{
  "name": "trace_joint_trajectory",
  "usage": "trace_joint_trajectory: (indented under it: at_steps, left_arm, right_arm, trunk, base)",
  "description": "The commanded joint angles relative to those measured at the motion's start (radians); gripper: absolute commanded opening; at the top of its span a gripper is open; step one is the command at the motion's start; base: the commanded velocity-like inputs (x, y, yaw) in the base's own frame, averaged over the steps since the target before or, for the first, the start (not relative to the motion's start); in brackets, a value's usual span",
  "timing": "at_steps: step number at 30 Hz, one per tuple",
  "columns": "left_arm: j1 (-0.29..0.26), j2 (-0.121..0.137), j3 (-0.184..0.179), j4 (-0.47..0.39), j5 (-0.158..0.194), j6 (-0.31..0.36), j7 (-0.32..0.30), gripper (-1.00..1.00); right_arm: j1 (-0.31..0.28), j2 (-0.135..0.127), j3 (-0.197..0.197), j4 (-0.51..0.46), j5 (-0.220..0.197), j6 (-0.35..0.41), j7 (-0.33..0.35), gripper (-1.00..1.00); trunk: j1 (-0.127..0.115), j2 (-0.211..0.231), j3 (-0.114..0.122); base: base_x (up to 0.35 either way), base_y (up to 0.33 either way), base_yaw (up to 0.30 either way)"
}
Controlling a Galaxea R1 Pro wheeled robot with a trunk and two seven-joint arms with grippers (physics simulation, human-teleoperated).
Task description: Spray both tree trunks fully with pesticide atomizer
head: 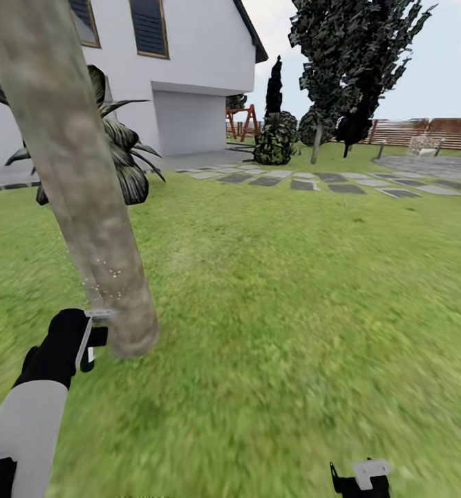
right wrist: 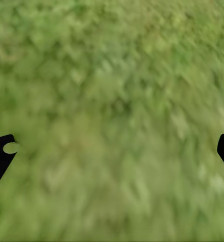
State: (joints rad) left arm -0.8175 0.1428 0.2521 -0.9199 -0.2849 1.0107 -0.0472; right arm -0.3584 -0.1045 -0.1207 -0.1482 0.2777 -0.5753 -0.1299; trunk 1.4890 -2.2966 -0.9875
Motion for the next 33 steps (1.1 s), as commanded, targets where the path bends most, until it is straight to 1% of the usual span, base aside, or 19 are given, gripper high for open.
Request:
trace_joint_trajectory:
  at_steps: [1, 5, 12, 20, 29, 33]
  left_arm:
    - [0.000, 0.001, 0.001, -0.001, -0.007, 0.004, -0.005, -1.00]
    - [0.004, -0.002, 0.001, 0.000, -0.007, 0.002, -0.004, -1.00]
    - [0.004, -0.006, 0.000, 0.000, -0.007, 0.002, -0.003, -1.00]
    - [0.002, -0.005, 0.000, 0.000, -0.007, 0.002, -0.003, -1.00]
    - [0.000, -0.005, 0.001, 0.000, -0.007, 0.002, -0.003, -1.00]
    - [0.000, -0.003, 0.001, 0.000, -0.007, 0.002, -0.003, -1.00]
  right_arm:
    - [-0.001, 0.000, -0.007, 0.001, 0.011, -0.003, -0.004, 1.00]
    - [-0.001, 0.000, -0.007, 0.001, 0.011, -0.003, -0.004, 1.00]
    - [-0.001, 0.000, -0.007, 0.001, 0.011, -0.003, -0.004, 1.00]
    - [-0.001, 0.000, -0.007, 0.001, 0.011, -0.003, -0.004, 1.00]
    - [-0.001, 0.000, -0.007, 0.001, 0.011, -0.003, -0.004, 1.00]
    - [-0.001, 0.000, -0.007, 0.001, 0.011, -0.003, -0.004, 1.00]
  trunk:
    - [0.000, 0.000, -0.001]
    - [0.000, 0.000, -0.001]
    - [0.000, 0.000, -0.001]
    - [0.000, 0.000, -0.001]
    - [0.000, 0.000, -0.001]
    - [0.000, 0.000, -0.001]
  base:
    - [0.008, 0.000, 0.278]
    - [0.083, -0.118, 0.200]
    - [0.123, -0.246, 0.009]
    - [0.098, -0.261, 0.000]
    - [0.006, -0.273, 0.002]
    - [0.018, -0.273, 0.154]
